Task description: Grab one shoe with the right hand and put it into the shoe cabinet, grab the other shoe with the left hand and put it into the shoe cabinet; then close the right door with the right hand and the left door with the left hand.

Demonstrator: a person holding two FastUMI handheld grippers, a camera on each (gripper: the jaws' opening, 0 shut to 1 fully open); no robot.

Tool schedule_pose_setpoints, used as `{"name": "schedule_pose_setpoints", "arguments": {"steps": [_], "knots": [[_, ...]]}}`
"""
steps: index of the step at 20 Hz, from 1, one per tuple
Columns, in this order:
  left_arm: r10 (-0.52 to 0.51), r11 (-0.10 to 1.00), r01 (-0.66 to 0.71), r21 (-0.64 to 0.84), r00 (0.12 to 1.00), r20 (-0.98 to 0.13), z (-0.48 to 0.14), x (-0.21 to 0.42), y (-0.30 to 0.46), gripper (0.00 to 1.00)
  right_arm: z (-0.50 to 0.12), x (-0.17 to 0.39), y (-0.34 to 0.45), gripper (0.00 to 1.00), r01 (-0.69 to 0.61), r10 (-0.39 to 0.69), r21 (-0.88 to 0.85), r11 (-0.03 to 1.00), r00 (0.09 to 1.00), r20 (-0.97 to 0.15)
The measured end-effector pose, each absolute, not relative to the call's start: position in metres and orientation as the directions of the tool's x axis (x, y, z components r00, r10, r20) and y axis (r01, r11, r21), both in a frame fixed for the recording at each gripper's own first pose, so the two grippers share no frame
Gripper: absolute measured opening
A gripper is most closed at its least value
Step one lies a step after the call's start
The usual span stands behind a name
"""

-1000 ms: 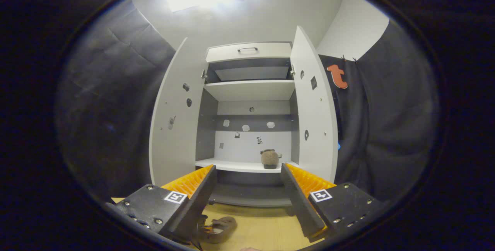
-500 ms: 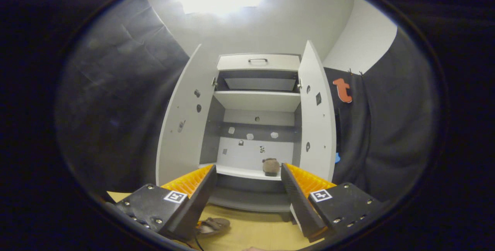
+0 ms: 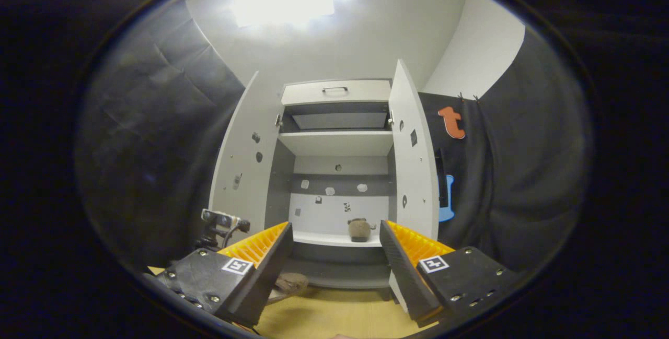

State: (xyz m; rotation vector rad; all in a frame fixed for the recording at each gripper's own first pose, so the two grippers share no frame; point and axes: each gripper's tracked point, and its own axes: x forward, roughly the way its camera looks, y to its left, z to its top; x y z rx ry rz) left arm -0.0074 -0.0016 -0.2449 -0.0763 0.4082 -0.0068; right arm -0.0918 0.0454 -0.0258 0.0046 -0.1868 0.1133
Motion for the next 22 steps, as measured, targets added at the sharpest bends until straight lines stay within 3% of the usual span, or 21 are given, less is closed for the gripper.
{"name": "schedule_pose_setpoints", "arguments": {"steps": [12,15,19,20,22], "knots": [[0.010,0.999,-0.014,-0.035,0.994,-0.107,-0.091,0.052,0.010,0.00,-0.030,-0.095,0.021,0.98,-0.091,0.080,0.046,0.995,0.977,0.196],[-0.014,0.999,0.009,-0.040,0.992,-0.129,-0.101,0.048,0.003,0.00,-0.036,-0.098,0.013,0.98,-0.087,0.074,0.059,0.994,0.980,0.186],[-0.071,0.994,0.039,-0.103,0.945,-0.320,-0.178,0.021,-0.002,0.01,-0.047,-0.095,0.004,1.00,-0.075,0.063,0.069,0.995,0.985,0.161],[-0.063,0.993,0.022,-0.117,0.932,-0.358,-0.199,0.012,0.002,0.08,-0.047,-0.094,0.004,0.98,-0.074,0.062,0.075,0.994,0.985,0.159],[-0.028,0.995,-0.015,-0.094,0.899,-0.437,-0.241,-0.003,0.013,0.42,-0.048,-0.094,0.003,0.98,-0.074,0.060,0.083,0.994,0.985,0.159]]}}
